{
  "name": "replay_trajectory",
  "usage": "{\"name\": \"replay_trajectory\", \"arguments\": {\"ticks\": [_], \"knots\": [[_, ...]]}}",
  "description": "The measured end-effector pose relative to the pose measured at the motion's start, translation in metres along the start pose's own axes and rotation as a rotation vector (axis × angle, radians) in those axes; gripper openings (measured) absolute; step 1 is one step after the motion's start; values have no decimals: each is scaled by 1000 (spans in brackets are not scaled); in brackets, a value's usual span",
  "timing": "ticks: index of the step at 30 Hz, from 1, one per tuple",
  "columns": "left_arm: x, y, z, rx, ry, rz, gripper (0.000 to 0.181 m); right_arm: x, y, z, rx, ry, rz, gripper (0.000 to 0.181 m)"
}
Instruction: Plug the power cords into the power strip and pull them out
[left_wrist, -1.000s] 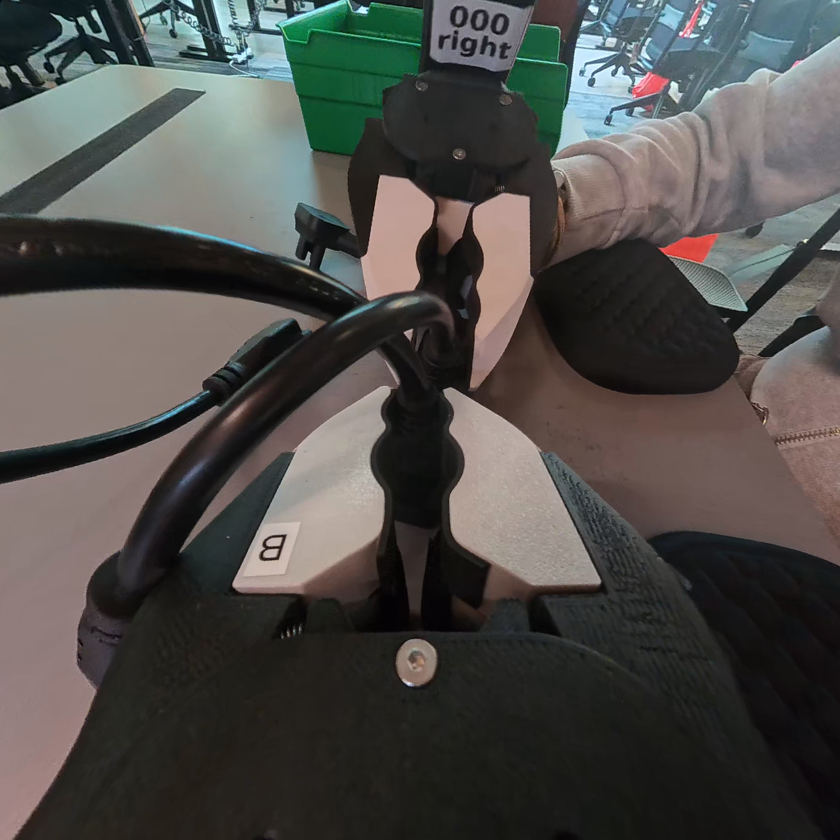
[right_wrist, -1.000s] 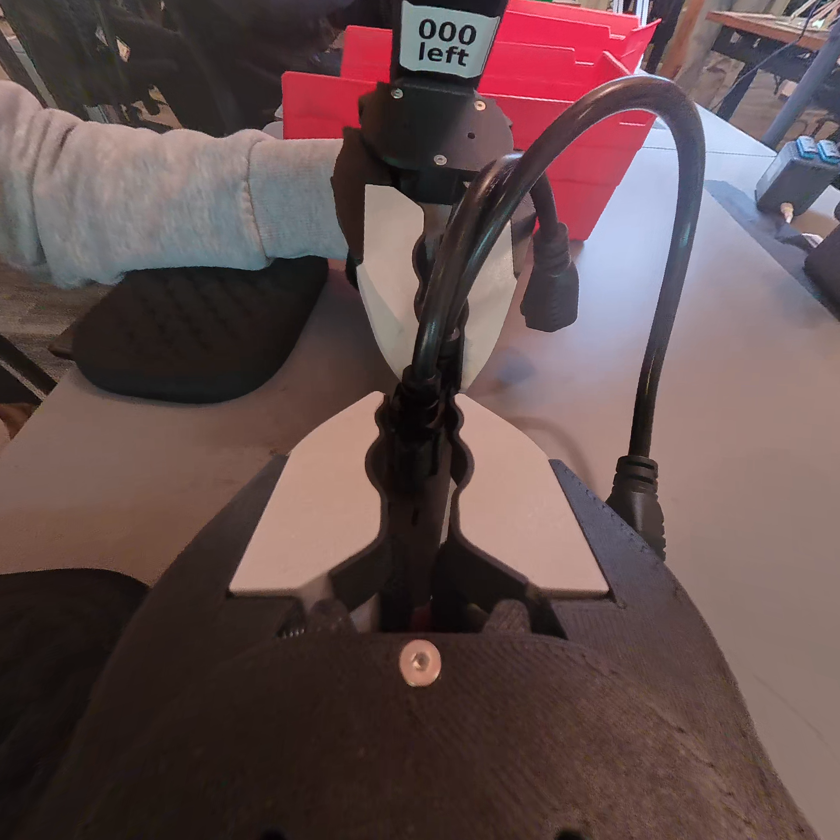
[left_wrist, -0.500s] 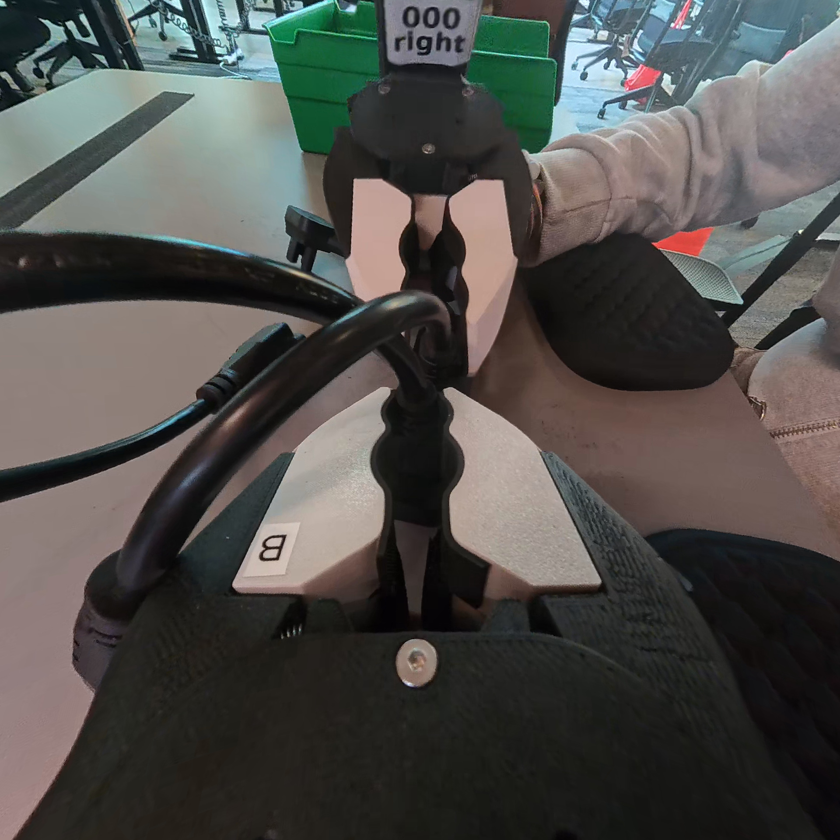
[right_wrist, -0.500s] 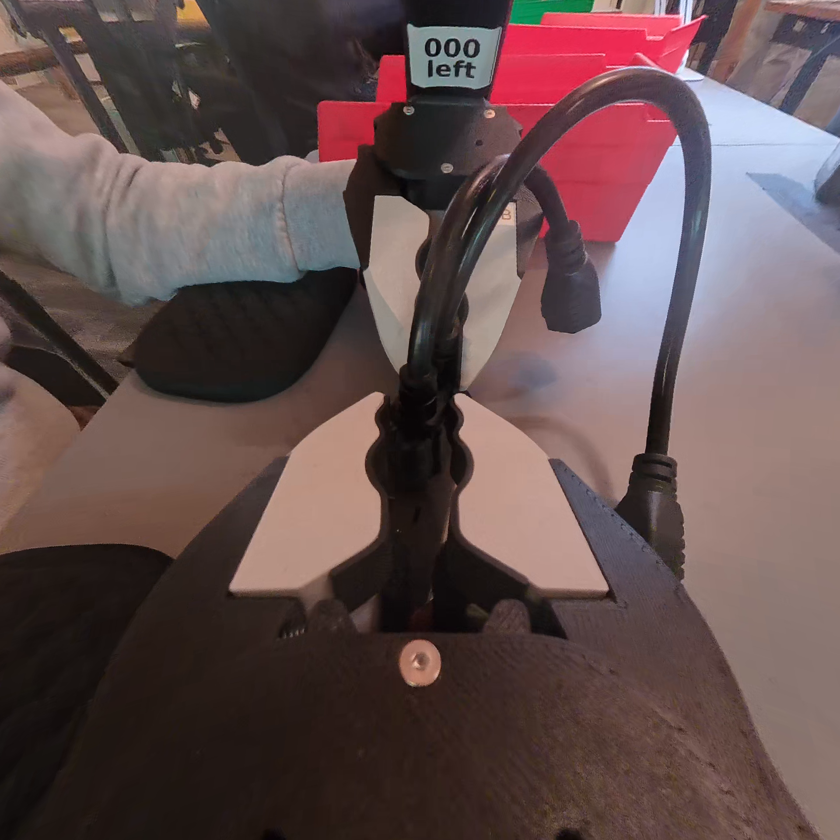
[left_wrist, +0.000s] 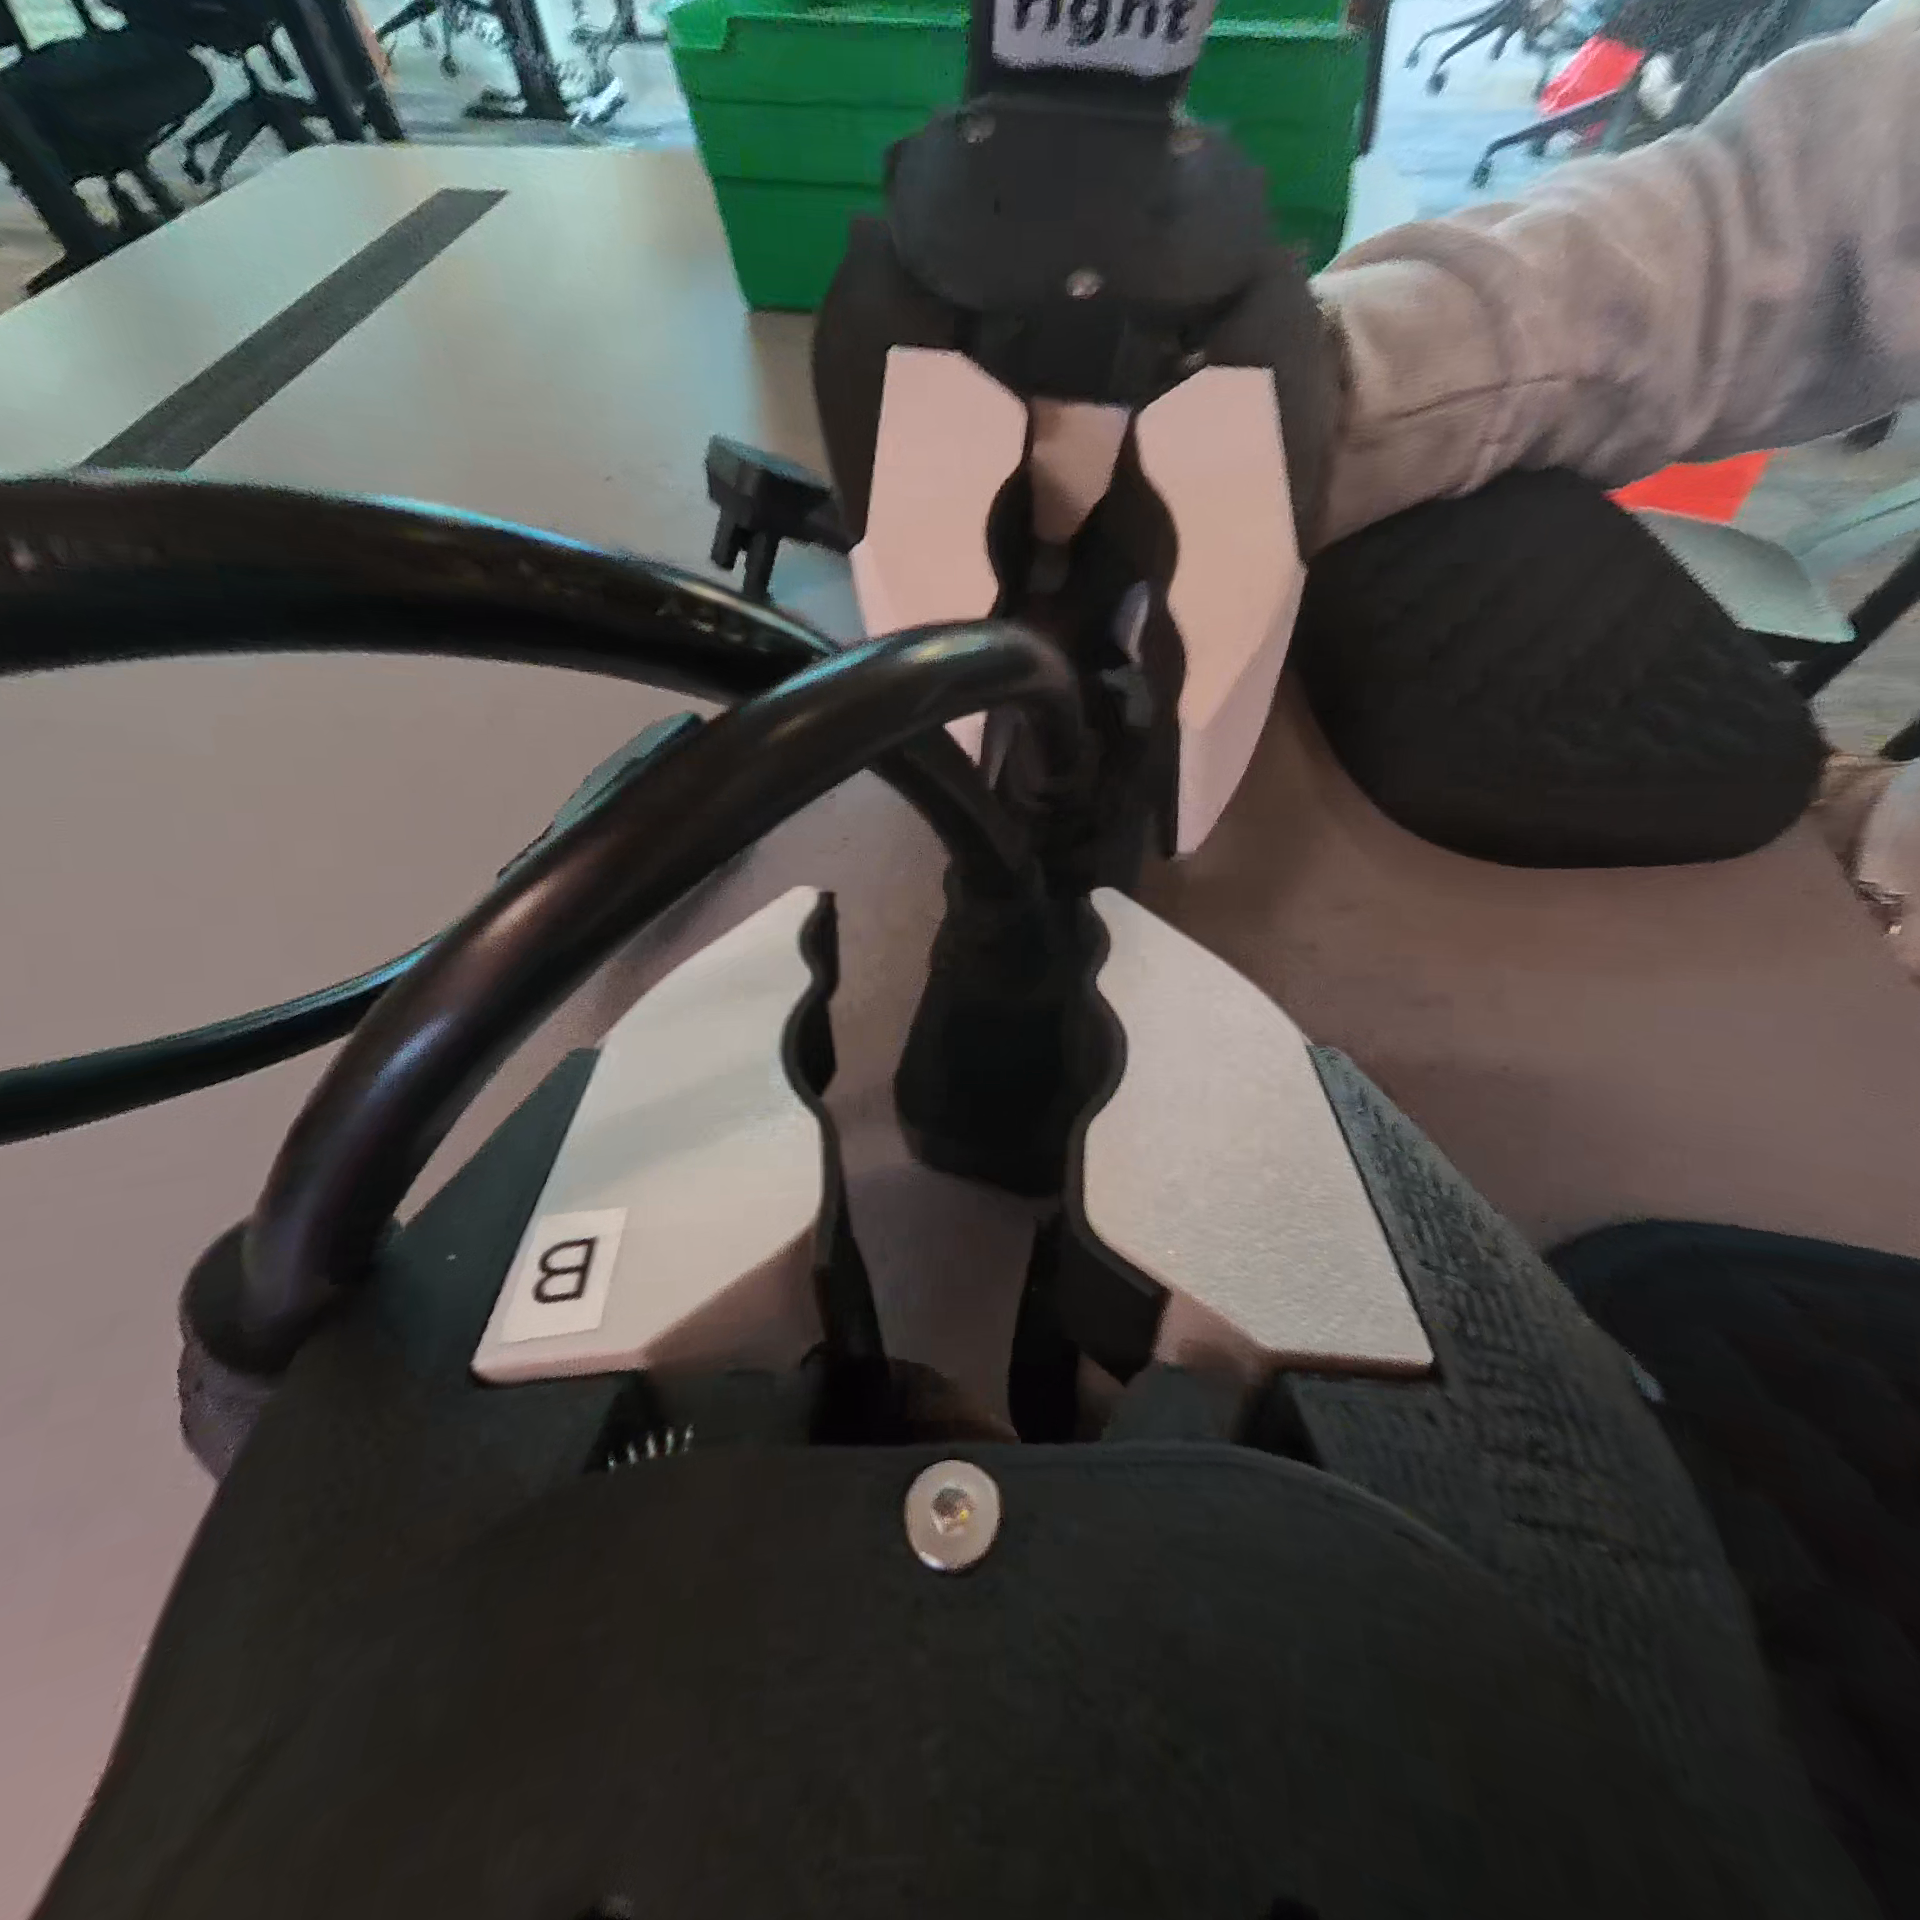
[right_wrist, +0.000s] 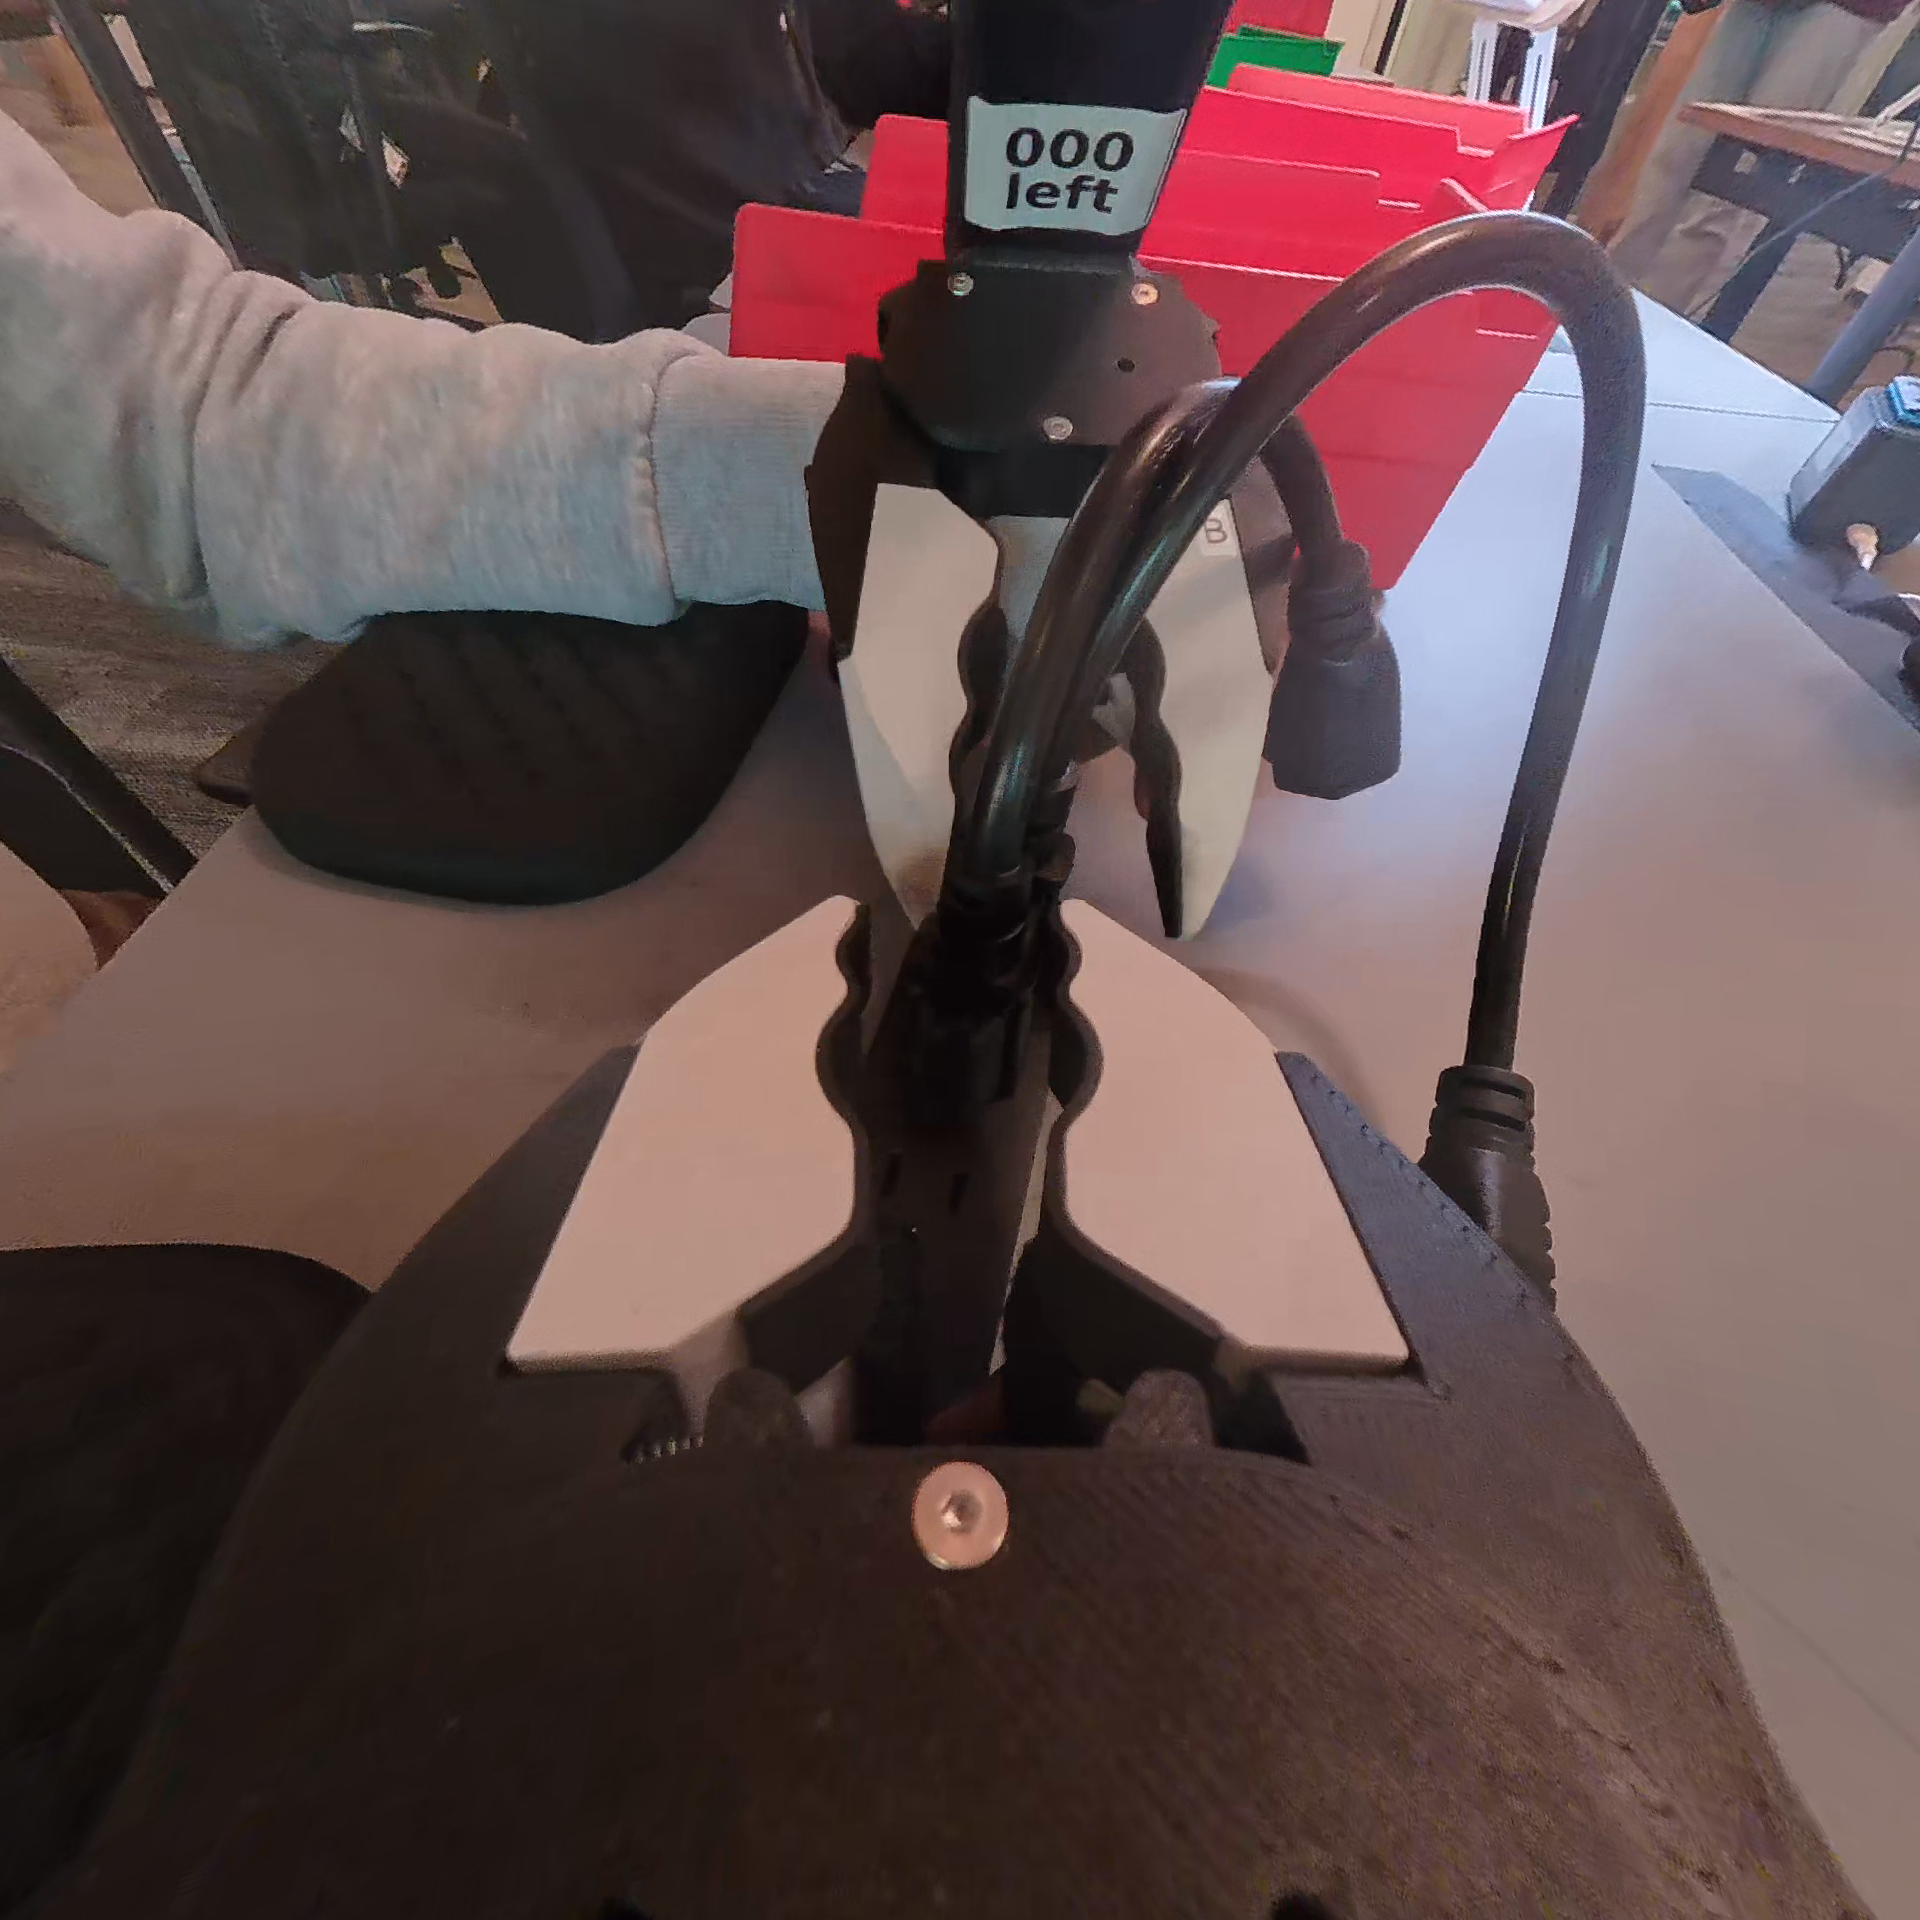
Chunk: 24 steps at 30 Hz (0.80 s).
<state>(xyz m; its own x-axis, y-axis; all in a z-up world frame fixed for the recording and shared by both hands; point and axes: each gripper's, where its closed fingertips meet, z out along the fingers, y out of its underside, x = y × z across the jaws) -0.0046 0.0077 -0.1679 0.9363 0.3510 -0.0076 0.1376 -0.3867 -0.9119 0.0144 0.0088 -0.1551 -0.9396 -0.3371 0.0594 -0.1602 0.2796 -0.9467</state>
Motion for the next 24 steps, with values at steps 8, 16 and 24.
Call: {"name": "replay_trajectory", "arguments": {"ticks": [8, 16, 24], "knots": [[12, 13, 9, -95, 74, 24, 26, 2, 13, 6, -96, 22, 17, 26], [11, 15, 7, -99, 99, -61, 27, 2, 9, 10, -67, 52, 11, 25], [13, 17, 10, -120, 95, -54, 28, 0, 10, 7, -56, 47, -50, 25]]}}
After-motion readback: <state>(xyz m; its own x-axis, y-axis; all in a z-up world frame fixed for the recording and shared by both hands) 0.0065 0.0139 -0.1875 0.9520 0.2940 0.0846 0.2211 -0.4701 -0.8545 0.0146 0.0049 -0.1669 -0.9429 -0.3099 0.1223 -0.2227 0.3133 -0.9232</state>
